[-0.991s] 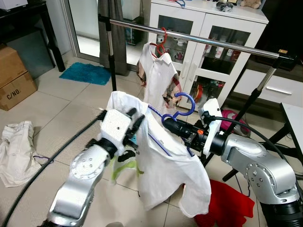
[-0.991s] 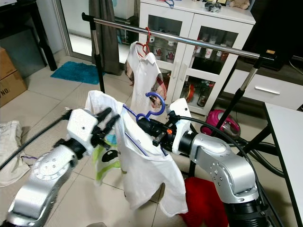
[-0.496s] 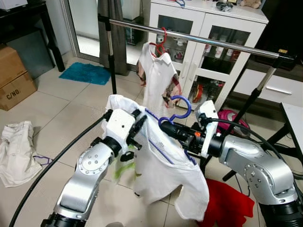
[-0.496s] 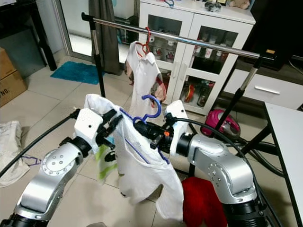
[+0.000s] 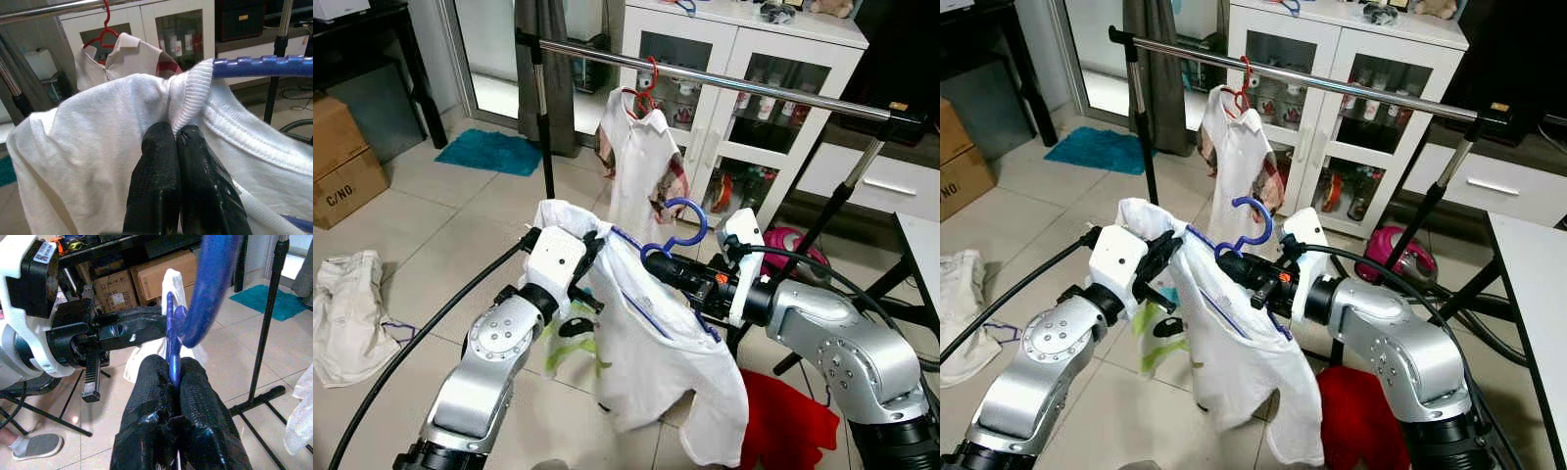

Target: Hang hanger

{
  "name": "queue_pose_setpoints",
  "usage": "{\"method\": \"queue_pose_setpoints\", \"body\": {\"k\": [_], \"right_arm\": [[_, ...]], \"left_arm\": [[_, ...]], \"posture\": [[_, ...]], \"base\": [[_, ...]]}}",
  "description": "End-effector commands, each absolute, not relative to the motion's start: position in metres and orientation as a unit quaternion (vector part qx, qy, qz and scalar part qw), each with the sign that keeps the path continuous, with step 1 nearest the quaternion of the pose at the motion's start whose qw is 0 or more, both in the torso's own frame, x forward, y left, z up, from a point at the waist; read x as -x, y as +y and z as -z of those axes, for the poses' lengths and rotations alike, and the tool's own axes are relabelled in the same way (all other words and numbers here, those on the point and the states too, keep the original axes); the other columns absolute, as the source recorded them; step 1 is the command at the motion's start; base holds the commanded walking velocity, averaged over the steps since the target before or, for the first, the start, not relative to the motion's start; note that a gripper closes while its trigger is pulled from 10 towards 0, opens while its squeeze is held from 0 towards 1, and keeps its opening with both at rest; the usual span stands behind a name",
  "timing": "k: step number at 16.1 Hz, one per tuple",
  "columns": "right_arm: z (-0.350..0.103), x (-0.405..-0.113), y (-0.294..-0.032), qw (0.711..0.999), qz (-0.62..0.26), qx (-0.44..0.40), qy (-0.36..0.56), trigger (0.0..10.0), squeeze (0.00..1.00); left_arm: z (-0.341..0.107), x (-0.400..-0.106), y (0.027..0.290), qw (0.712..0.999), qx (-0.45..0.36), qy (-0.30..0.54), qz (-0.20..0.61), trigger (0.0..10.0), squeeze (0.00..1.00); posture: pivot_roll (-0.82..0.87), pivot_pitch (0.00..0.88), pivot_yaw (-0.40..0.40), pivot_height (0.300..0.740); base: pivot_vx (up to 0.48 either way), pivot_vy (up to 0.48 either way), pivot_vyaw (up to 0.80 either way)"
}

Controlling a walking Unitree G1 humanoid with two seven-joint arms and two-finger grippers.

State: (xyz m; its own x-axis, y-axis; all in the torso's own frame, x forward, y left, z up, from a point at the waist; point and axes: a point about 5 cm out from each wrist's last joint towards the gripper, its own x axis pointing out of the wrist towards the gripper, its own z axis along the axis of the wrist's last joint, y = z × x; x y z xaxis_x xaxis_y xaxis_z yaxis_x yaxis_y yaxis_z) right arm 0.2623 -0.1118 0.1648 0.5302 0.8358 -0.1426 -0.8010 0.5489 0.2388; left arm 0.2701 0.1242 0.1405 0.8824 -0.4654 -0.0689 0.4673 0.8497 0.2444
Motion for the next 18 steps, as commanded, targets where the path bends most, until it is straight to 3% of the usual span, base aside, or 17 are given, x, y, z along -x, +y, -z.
{"method": "queue_pose_setpoints", "body": {"k": [1, 7, 10, 13, 18], "right_arm": [[-0.179, -0.264, -0.111, 0.871, -0.478, -0.071, 0.092, 0.0, 0.0], [-0.178, -0.266, -0.116, 0.878, -0.464, -0.067, 0.097, 0.0, 0.0], [-0.165, -0.266, -0.124, 0.884, -0.446, -0.021, 0.136, 0.0, 0.0], [-0.144, -0.257, -0.135, 0.875, -0.443, 0.025, 0.195, 0.0, 0.0], [-0.179, -0.249, -0.153, 0.876, -0.466, -0.074, 0.103, 0.0, 0.0]], "left_arm": [[-0.136, -0.272, 0.129, 0.963, -0.136, 0.02, 0.231, 0.0, 0.0], [-0.152, -0.271, 0.129, 0.968, -0.065, -0.027, 0.241, 0.0, 0.0], [-0.184, -0.269, 0.141, 0.967, -0.021, -0.09, 0.236, 0.0, 0.0], [-0.22, -0.281, 0.171, 0.974, -0.018, -0.134, 0.18, 0.0, 0.0], [-0.222, -0.3, 0.241, 0.985, -0.151, -0.079, 0.025, 0.0, 0.0]], "posture": [[0.08, 0.0, -0.044, 0.74], [0.08, 0.0, -0.043, 0.74], [0.08, 0.0, -0.045, 0.74], [0.09, 0.0, -0.047, 0.74], [0.09, 0.0, -0.037, 0.74]], "base": [[0.0, 0.0, 0.0], [0.0, 0.0, 0.0], [0.0, 0.0, 0.0], [0.0, 0.0, 0.0], [0.0, 0.0, 0.0]]}}
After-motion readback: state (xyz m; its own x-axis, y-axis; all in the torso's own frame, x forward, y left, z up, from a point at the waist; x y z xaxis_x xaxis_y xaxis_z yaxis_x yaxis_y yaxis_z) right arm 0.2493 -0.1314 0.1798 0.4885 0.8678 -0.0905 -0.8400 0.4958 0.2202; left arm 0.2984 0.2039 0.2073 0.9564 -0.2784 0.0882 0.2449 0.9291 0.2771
